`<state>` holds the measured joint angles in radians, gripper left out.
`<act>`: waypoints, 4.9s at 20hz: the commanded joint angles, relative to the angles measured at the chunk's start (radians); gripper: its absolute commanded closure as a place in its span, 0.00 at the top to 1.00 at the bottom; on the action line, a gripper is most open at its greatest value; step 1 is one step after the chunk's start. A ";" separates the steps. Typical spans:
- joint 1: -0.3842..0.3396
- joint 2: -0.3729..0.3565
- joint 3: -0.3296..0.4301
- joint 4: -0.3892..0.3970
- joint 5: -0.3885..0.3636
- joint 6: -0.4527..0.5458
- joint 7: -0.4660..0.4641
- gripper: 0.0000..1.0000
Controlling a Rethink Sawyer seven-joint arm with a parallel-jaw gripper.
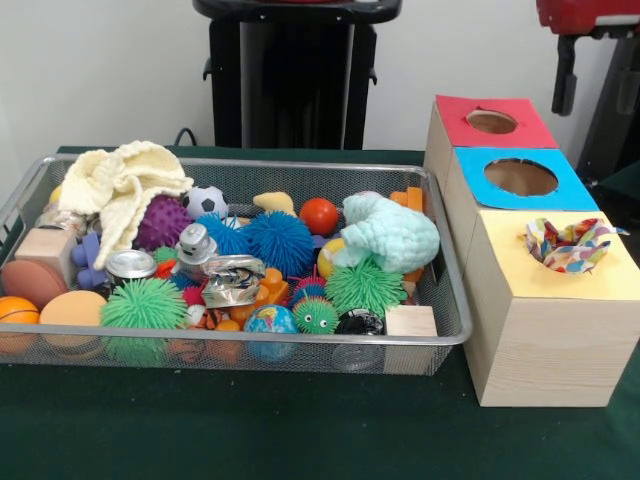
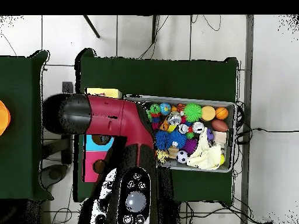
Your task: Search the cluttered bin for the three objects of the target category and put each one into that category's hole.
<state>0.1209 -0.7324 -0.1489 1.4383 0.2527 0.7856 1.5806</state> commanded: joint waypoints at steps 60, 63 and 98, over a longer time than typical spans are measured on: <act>-0.257 0.149 0.143 -0.015 -0.191 0.026 -0.039 1.00; -0.265 0.165 0.153 -0.014 -0.205 -0.002 -0.033 1.00; -0.344 0.191 0.237 0.073 -0.320 -0.102 -0.014 1.00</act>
<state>-0.1770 -0.5376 0.0088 1.4224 -0.0170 0.7217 1.5806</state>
